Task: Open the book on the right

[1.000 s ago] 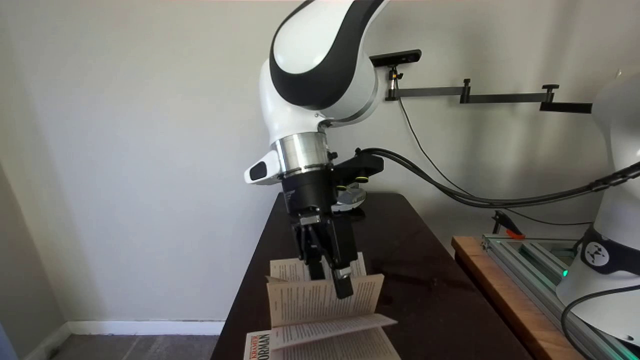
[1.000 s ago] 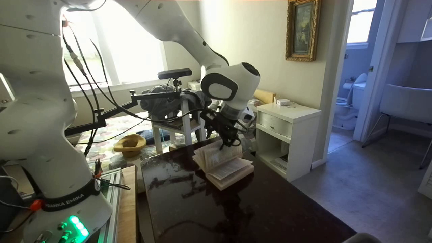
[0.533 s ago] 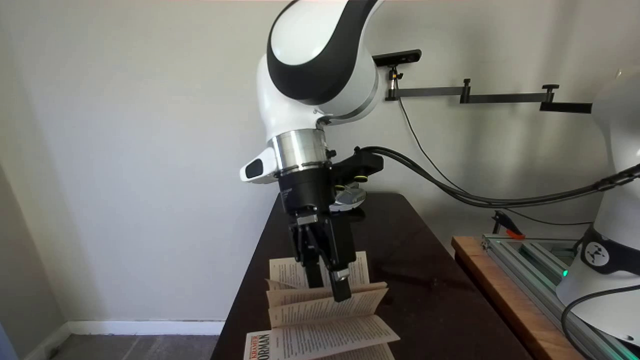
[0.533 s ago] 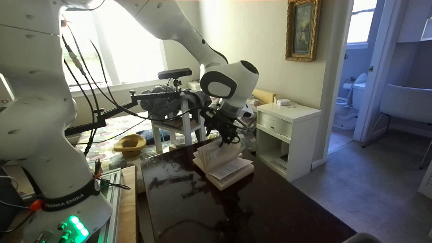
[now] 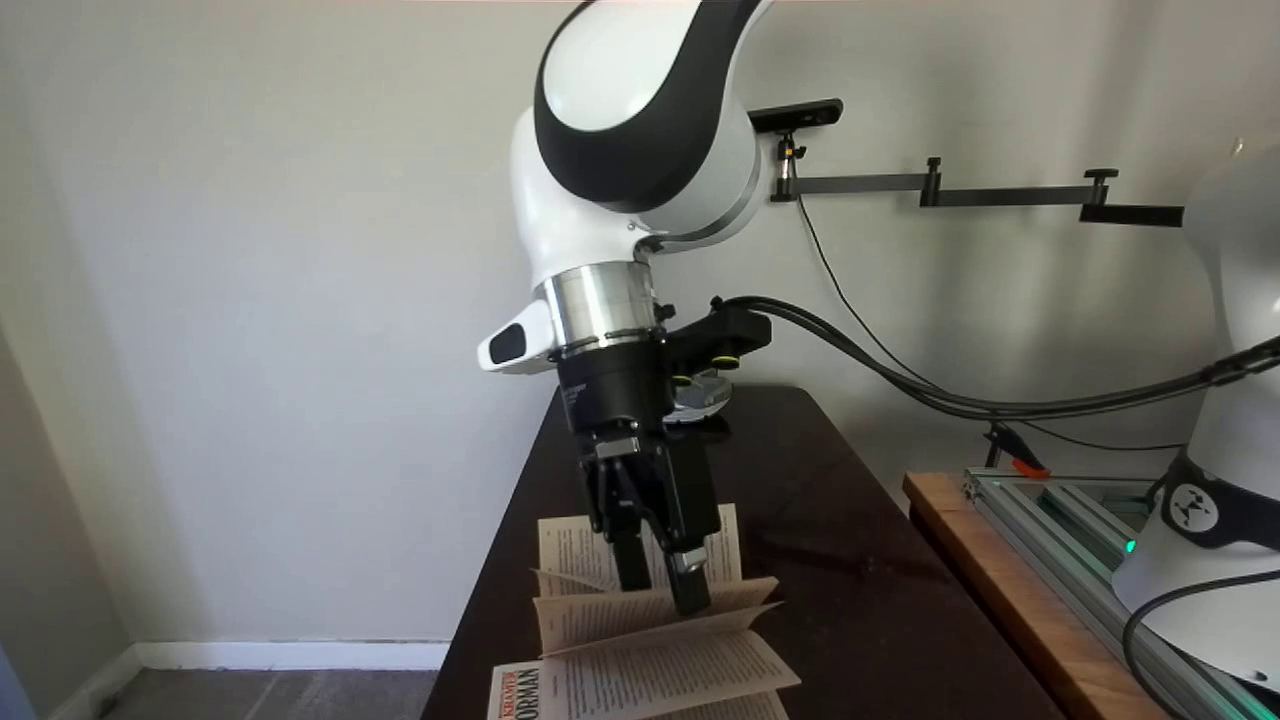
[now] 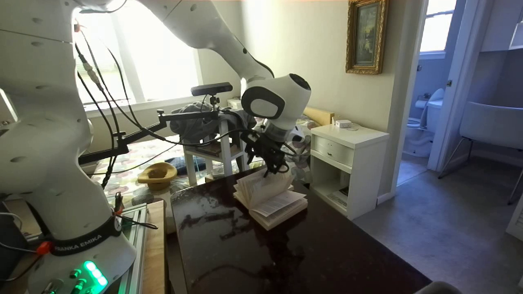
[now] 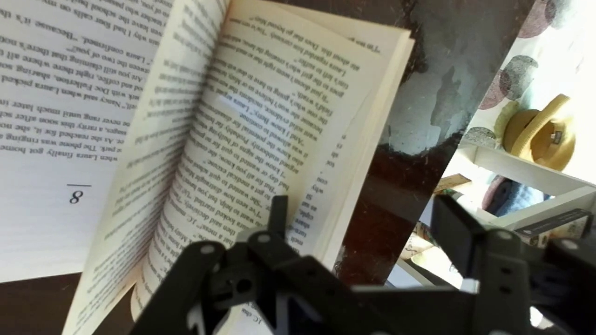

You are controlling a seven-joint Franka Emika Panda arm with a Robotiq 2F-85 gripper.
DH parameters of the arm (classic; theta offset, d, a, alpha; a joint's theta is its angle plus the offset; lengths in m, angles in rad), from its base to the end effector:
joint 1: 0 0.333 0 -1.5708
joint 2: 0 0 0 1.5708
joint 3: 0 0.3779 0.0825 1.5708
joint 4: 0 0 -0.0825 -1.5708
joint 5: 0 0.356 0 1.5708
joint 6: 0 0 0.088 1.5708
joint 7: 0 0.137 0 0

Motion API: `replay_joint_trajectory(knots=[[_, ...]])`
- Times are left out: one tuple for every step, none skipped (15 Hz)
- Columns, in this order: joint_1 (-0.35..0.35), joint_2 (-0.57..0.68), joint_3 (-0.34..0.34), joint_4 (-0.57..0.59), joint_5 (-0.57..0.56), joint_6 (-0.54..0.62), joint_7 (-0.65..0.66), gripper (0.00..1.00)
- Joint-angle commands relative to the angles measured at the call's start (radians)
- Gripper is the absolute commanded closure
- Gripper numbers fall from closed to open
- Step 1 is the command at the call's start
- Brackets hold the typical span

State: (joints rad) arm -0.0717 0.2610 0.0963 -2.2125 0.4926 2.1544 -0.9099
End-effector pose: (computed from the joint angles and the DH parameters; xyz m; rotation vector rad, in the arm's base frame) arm 0.5085 0.0429 0.2970 -2.5367 -0.7755 0.1592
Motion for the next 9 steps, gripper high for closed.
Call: replay_joint_trajectory(knots=[[0.017, -0.013, 0.009, -0.022, -0.005, 0.016, 0.016, 0.20], [0.022, -0.011, 0.011, -0.025, -0.009, 0.020, 0.017, 0.22], [0.027, -0.008, 0.012, -0.028, -0.014, 0.023, 0.020, 0.21], [0.031, -0.006, 0.013, -0.030, -0.016, 0.025, 0.022, 0.21], [0.035, -0.005, 0.015, -0.033, -0.019, 0.029, 0.023, 0.21], [0.039, -0.003, 0.015, -0.033, -0.021, 0.030, 0.024, 0.22], [0.042, -0.001, 0.016, -0.035, -0.024, 0.032, 0.025, 0.22], [0.047, 0.002, 0.016, -0.037, -0.029, 0.036, 0.027, 0.22], [0.051, 0.004, 0.017, -0.040, -0.033, 0.039, 0.029, 0.22]])
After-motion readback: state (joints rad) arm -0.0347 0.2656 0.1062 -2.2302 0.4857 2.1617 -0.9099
